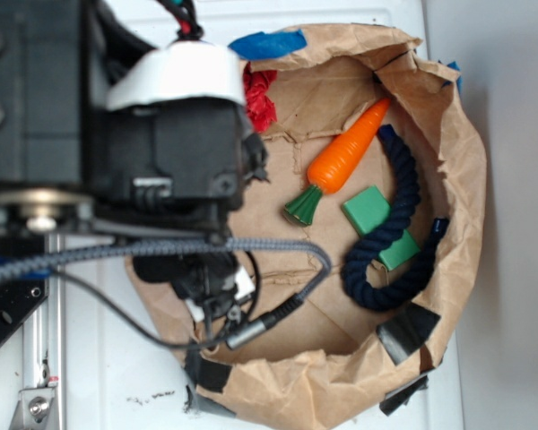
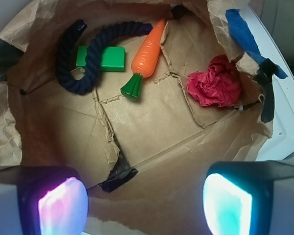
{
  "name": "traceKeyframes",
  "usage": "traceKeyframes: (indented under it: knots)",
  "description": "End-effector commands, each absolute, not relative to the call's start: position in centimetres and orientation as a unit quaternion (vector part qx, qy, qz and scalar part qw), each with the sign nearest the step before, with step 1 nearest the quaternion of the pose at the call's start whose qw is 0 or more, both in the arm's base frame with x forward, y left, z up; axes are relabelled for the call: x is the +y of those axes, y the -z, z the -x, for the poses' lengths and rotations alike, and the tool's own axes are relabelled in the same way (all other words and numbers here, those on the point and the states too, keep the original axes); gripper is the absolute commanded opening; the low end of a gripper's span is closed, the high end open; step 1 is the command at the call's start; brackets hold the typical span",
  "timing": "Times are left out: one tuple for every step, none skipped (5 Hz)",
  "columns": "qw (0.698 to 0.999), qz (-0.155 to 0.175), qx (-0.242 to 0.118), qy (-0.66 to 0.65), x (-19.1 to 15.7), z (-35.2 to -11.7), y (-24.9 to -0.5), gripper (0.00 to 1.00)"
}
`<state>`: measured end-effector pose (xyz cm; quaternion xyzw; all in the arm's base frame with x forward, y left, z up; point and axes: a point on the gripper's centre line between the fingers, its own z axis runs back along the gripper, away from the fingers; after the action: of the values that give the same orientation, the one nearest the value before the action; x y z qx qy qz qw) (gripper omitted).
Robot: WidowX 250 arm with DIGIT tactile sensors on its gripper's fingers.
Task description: Grab the red paper.
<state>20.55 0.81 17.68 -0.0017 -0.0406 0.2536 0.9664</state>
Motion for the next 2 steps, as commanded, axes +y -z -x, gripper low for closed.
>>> traceKeyframes:
  knots:
    - [0.963,0.002,-0.052,-0.264,1.34,-20.39,-18.18,1.00]
    - [0.948,-0.025,-0.056,-0.313,2.09,-21.03,-17.88,1.00]
